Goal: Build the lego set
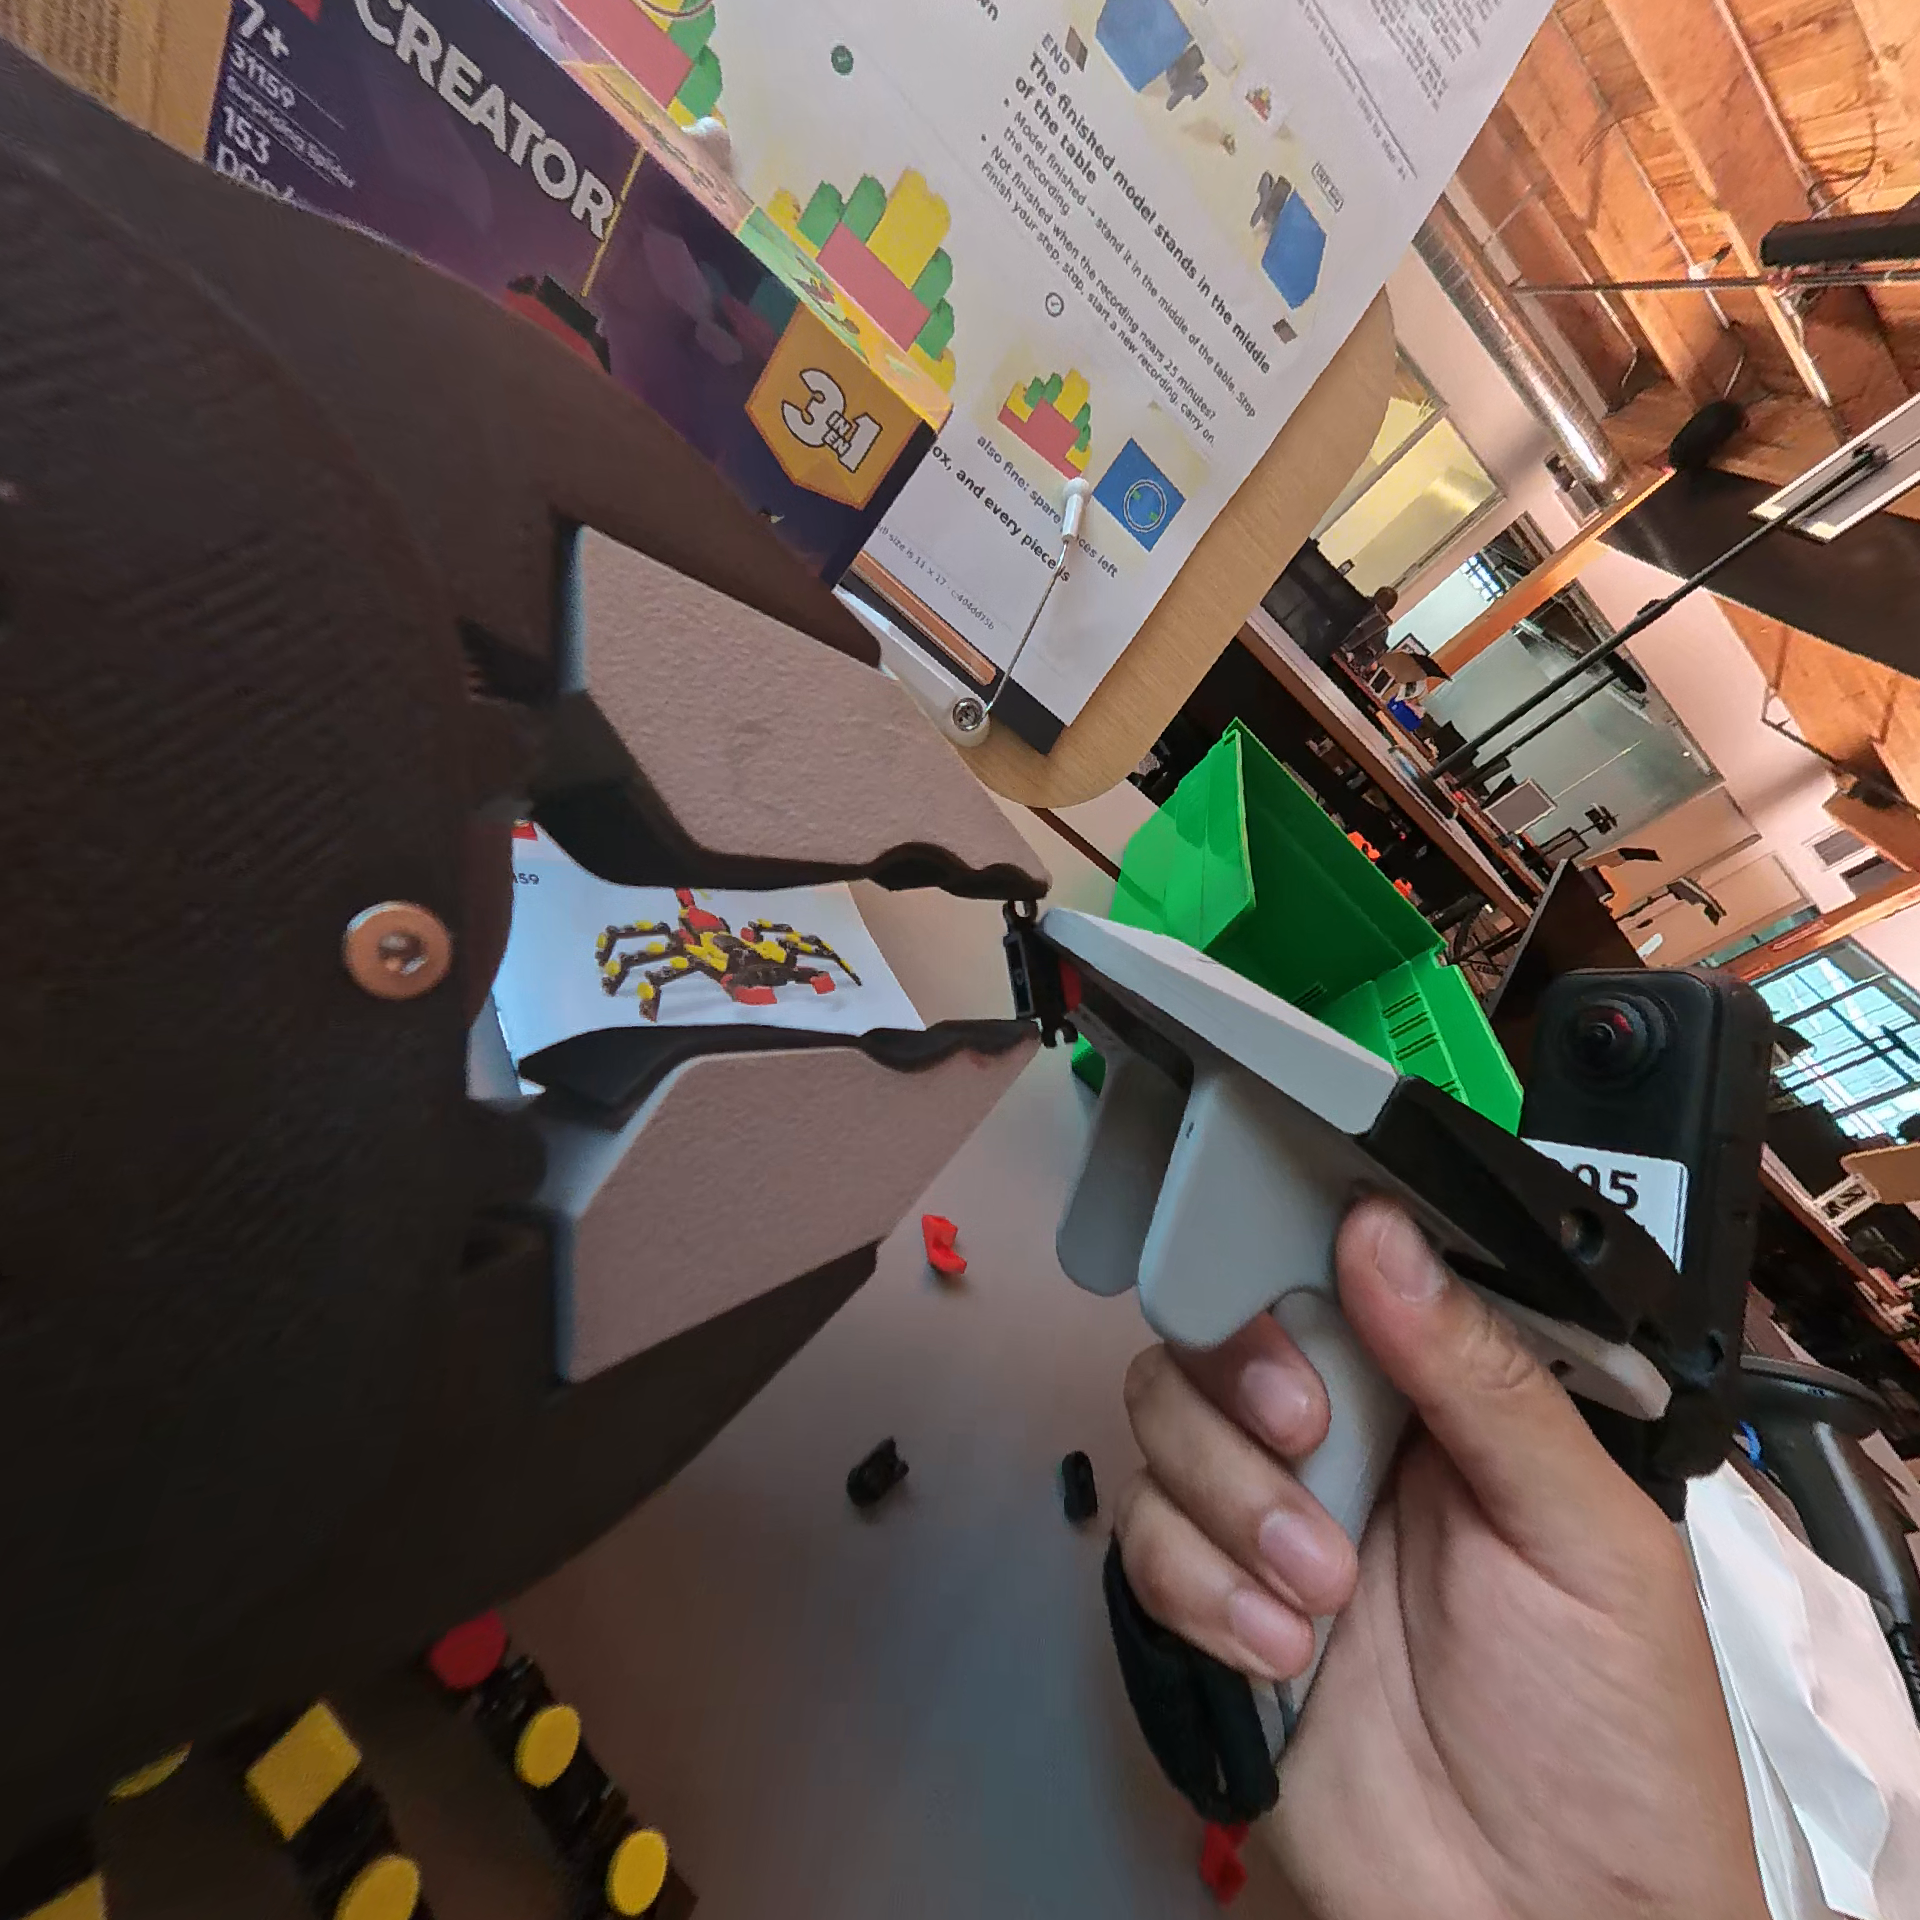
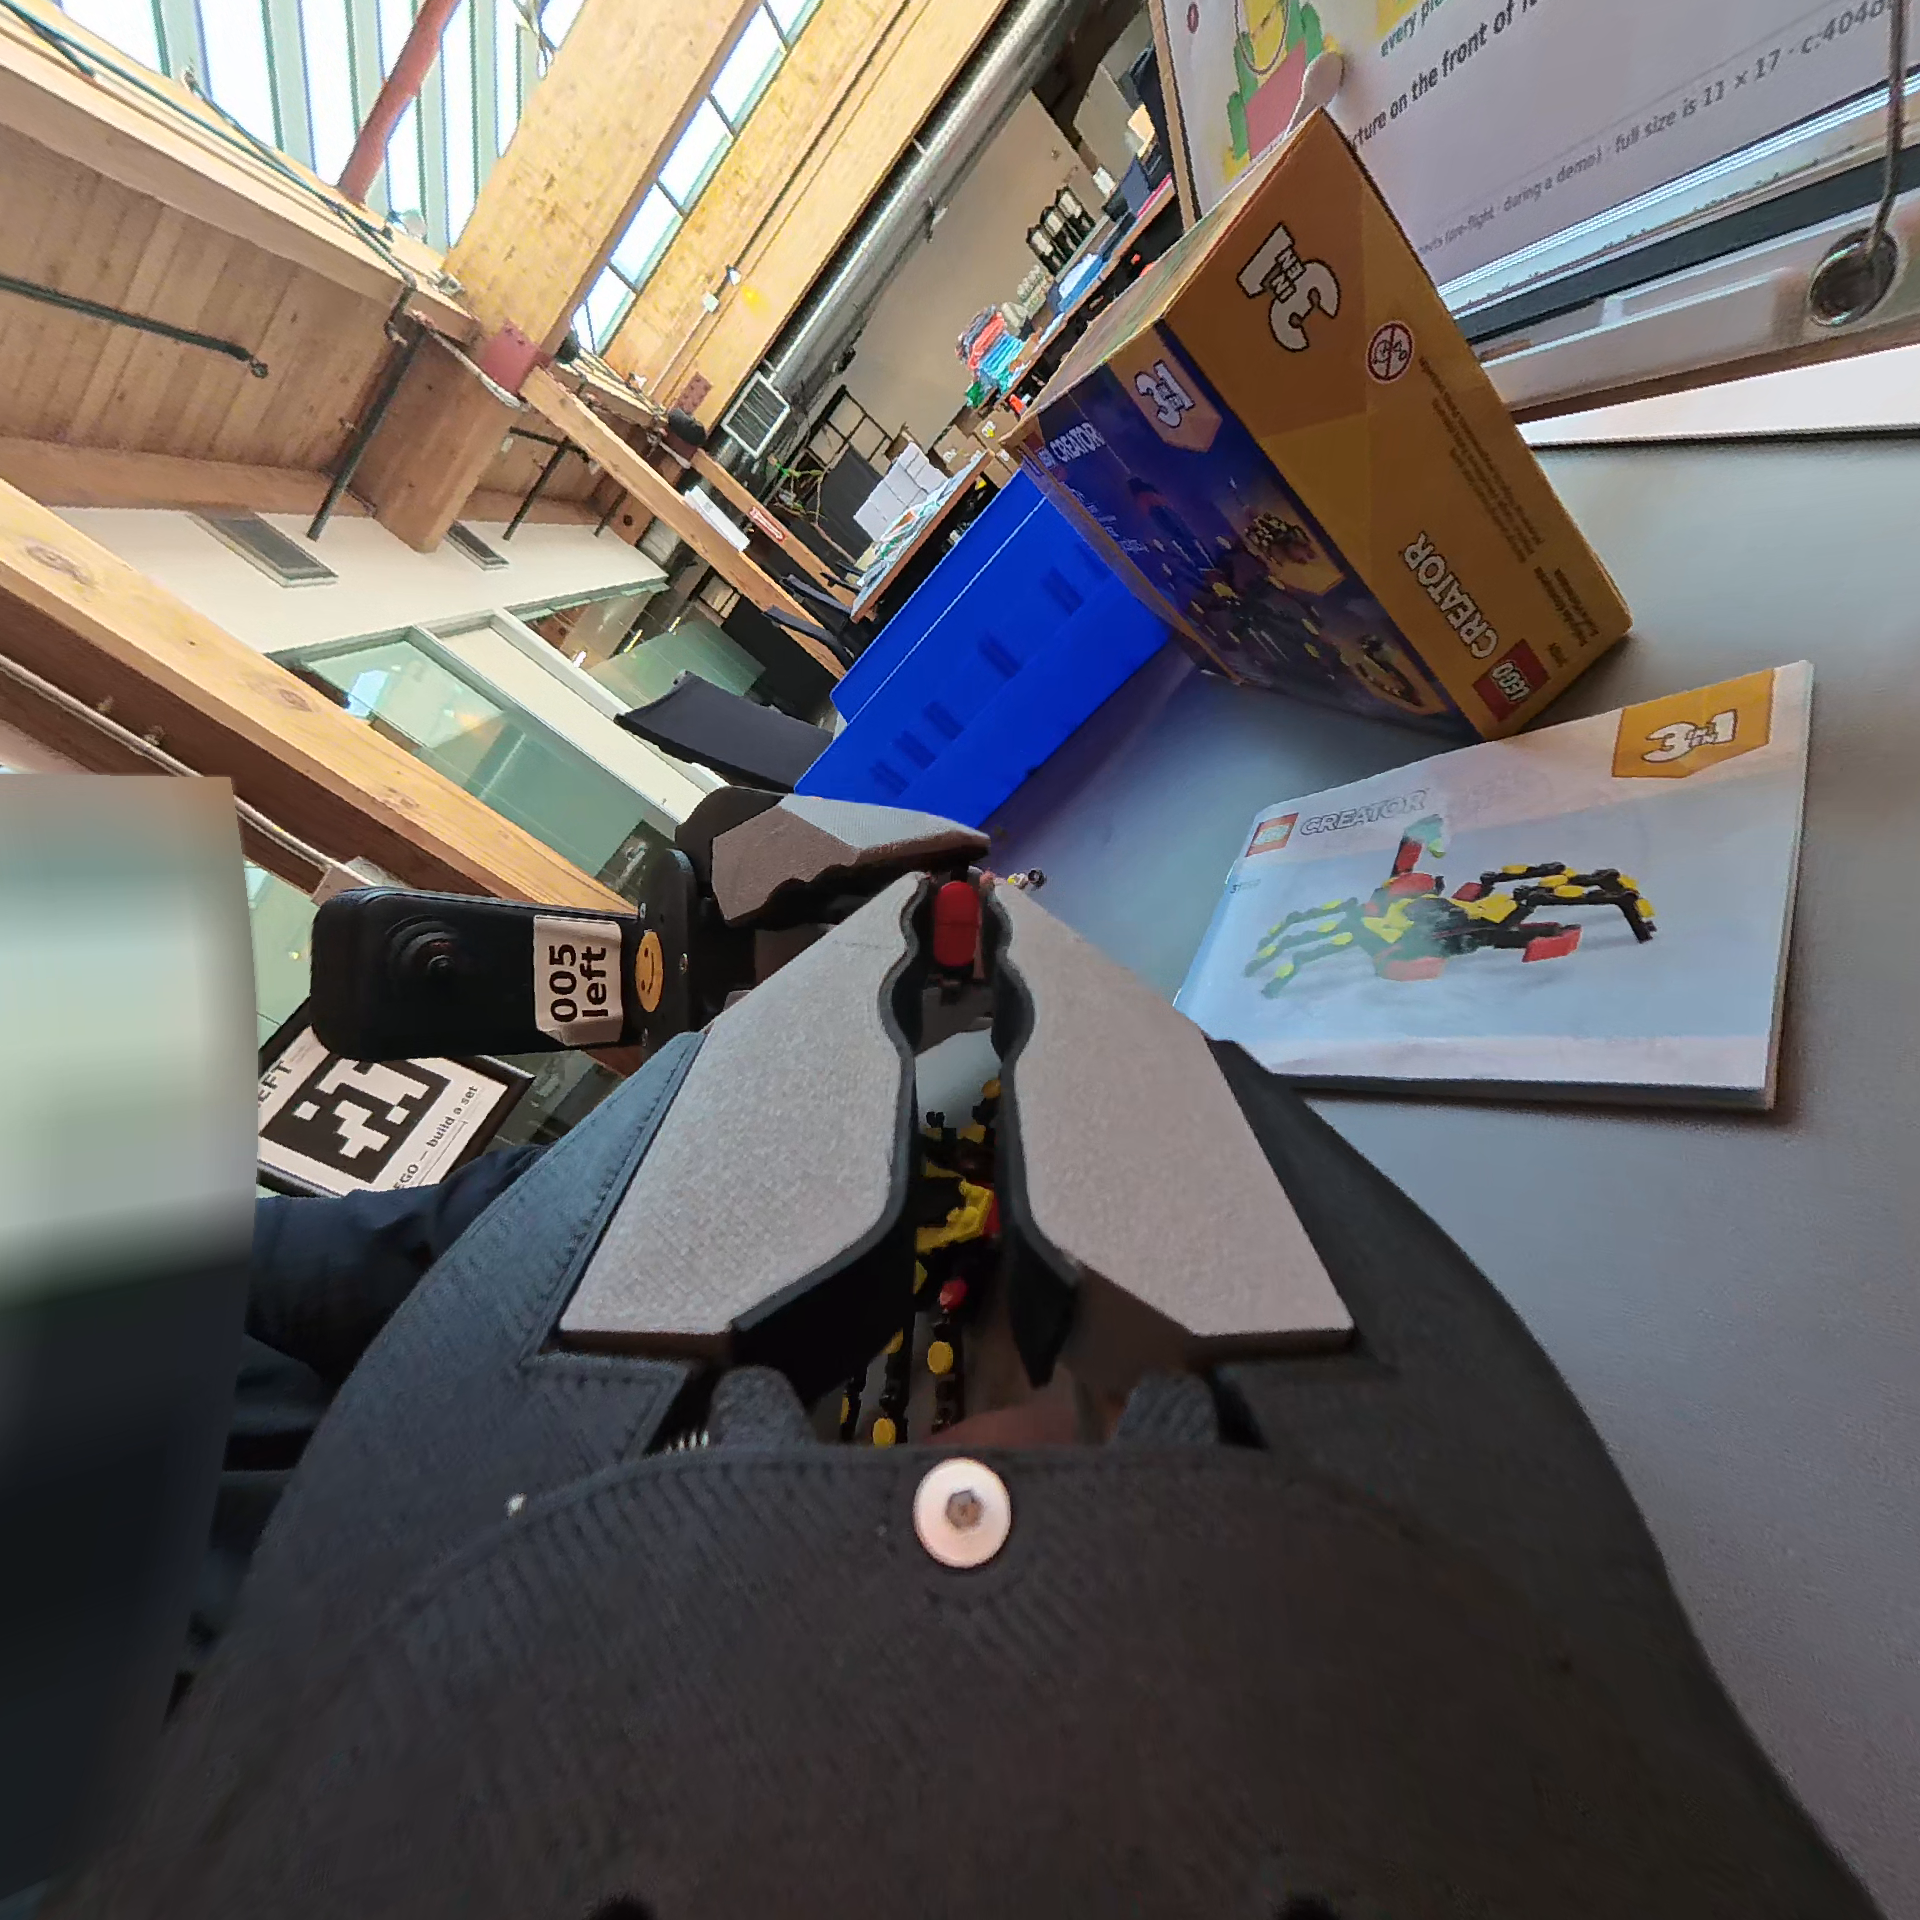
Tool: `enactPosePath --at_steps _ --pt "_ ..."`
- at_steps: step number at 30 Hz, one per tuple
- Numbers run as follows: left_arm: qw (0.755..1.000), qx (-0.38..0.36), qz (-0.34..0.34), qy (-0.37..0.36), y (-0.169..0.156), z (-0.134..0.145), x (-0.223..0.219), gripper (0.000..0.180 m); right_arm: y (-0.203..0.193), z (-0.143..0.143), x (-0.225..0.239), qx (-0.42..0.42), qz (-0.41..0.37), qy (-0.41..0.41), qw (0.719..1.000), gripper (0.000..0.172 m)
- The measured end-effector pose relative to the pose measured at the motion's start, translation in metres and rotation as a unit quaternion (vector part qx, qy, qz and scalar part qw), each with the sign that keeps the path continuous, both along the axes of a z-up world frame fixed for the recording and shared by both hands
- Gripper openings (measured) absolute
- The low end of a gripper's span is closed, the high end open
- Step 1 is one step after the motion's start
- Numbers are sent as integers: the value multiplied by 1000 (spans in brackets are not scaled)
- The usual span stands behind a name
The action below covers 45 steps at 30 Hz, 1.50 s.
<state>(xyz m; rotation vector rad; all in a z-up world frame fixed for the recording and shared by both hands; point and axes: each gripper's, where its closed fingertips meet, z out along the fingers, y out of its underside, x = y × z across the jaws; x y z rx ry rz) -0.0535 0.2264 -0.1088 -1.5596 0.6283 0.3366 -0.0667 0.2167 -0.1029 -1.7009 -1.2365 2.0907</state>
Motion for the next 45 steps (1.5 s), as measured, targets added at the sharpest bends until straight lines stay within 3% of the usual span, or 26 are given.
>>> enactPosePath --at_steps 11,45 --pt "999 4 30 -18 1 5 -16 21 1 -5 2 79 -13 -14 997 4" --pt "999 13 -42 -22 -8 13 -12 21 -8 3 6 69 15 2 998 0"
